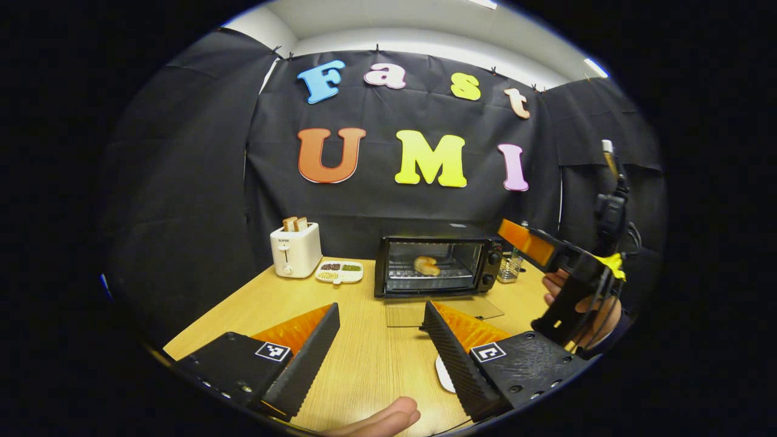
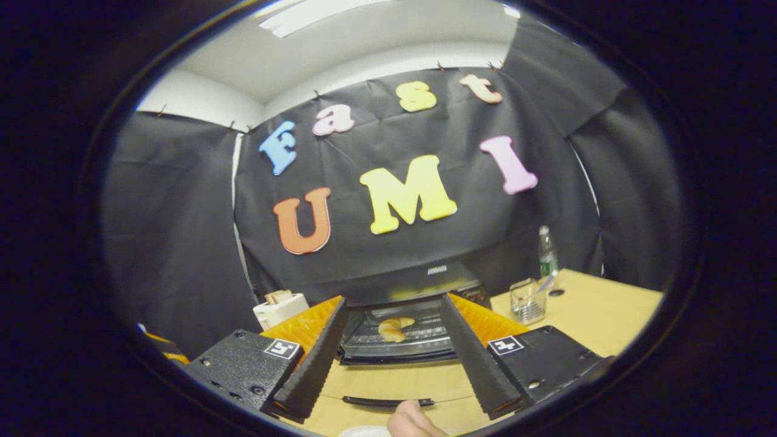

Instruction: Open the electric oven with the left hand, put the food in, and close the electric oven.

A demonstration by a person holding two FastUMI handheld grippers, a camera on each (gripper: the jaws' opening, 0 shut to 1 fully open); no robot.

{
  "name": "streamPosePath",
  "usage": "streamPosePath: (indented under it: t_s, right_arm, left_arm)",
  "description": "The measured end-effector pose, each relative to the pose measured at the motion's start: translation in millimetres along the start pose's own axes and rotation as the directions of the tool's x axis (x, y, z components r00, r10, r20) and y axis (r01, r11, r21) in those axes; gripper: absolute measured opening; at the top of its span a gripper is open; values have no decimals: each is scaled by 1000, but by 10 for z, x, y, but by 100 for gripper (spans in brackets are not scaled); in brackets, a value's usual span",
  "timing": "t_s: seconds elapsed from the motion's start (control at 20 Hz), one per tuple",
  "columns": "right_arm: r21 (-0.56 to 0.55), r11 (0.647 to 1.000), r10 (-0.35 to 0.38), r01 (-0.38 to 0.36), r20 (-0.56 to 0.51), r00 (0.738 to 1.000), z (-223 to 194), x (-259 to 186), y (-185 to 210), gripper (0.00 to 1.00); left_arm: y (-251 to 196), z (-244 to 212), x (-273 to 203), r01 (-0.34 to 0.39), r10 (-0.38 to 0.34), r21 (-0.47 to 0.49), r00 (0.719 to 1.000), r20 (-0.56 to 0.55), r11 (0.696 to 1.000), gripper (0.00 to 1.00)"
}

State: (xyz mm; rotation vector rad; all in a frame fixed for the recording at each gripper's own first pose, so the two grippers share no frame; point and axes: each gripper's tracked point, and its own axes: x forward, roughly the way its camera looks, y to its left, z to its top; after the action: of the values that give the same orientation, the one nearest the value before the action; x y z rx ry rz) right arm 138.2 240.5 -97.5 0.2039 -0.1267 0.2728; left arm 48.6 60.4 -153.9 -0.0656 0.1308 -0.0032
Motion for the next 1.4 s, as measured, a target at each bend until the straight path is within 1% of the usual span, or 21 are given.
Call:
streamPosePath:
  t_s: [0.1,0.2,0.25,0.3,0.45,0.5,0.6,0.7,0.85,0.9,0.95,1.0,1.1,1.3,1.4]
  right_arm:
    - [-122,991,-52,60,65,997,244,-265,-136,100]
    - [-183,980,-63,76,74,995,320,-542,-178,100]
    - [-182,980,-73,82,57,996,298,-656,-194,100]
    - [-165,984,-63,69,40,997,286,-758,-192,100]
    - [-136,989,-70,65,-35,997,196,-981,-323,100]
    - [-143,987,-80,72,-52,995,172,-1051,-385,100]
    - [-178,977,-132,120,-59,989,198,-1172,-570,100]
    - [-192,972,-147,132,-65,987,218,-1310,-662,100]
    - [-192,971,-165,144,-98,981,212,-1480,-811,100]
    - [-186,972,-167,146,-101,981,227,-1518,-855,100]
    - [-181,972,-171,151,-103,980,246,-1559,-899,96]
    - [-176,972,-178,157,-111,978,253,-1597,-961,100]
    - [-156,975,-175,156,-116,978,262,-1666,-1054,100]
    - [-131,974,-200,186,-96,975,340,-1739,-1307,100]
    - [-121,975,-197,186,-93,976,341,-1759,-1374,100]
  left_arm:
    - [-142,22,142,29,-29,-6,1000,3,1000,92]
    - [-270,-10,296,43,-43,11,999,-5,999,92]
    - [-357,-60,373,55,-55,20,998,-17,998,92]
    - [-436,-121,455,69,-68,24,997,-28,997,92]
    - [-698,-342,684,112,-111,12,991,-73,994,93]
    - [-768,-407,750,120,-118,15,989,-88,993,93]
    - [-920,-513,855,142,-138,36,986,-91,989,93]
    - [-1026,-704,952,150,-141,61,981,-134,987,93]
    - [-1216,-1056,1023,182,-162,63,957,-242,981,93]
    - [-1237,-1172,1034,174,-146,78,950,-277,982,93]
    - [-1252,-1250,1050,165,-130,90,943,-306,982,93]
    - [-1296,-1342,1078,164,-127,87,935,-330,983,94]
    - [-1373,-1516,1139,165,-125,73,915,-385,984,94]
    - [-1528,-1762,1248,164,-123,49,878,-463,985,94]
    - [-1505,-1821,1356,147,-98,66,874,-476,987,94]
